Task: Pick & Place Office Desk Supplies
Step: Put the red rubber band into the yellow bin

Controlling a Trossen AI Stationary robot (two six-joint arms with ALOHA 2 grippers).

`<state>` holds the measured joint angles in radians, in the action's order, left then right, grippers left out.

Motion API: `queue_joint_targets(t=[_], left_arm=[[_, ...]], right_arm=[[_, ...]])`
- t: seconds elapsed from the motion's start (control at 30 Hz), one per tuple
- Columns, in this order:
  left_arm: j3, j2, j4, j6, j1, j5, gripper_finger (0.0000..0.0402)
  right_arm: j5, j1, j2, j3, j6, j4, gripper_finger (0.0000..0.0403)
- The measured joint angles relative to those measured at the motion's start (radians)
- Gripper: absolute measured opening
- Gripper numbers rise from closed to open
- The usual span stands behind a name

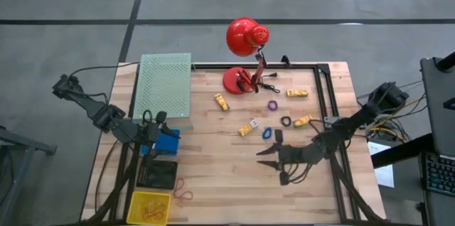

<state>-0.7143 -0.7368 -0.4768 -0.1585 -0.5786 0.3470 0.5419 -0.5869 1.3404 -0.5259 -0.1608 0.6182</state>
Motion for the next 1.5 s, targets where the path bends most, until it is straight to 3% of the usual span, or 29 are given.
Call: queue_joint_targets(t=[0.33,1.07,1.2,1.33,1.5], left_arm=[[0.0,0.0,-0.001,0.0,0.0,0.0,0.0253],[0.0,0.0,0.008,-0.003,0.0,0.0,0.0253],[0.0,0.0,0.031,-0.195,-0.001,0.0,0.0253],[-0.002,-0.031,0.012,-0.232,-0.007,0.0,0.0253],[-0.007,-0.161,-0.007,-0.324,-0.027,-0.004,0.0253]], right_arm=[[0.003,0.0,-0.098,0.093,0.006,0.005,0.01],[0.0,0.0,-0.095,0.068,0.03,0.007,0.0099],[0.0,0.0,-0.095,0.068,0.03,0.007,0.0092],[0.0,0.0,-0.094,0.068,0.03,0.007,0.0087],[0.0,0.0,-0.094,0.068,0.03,0.007,0.0082]])
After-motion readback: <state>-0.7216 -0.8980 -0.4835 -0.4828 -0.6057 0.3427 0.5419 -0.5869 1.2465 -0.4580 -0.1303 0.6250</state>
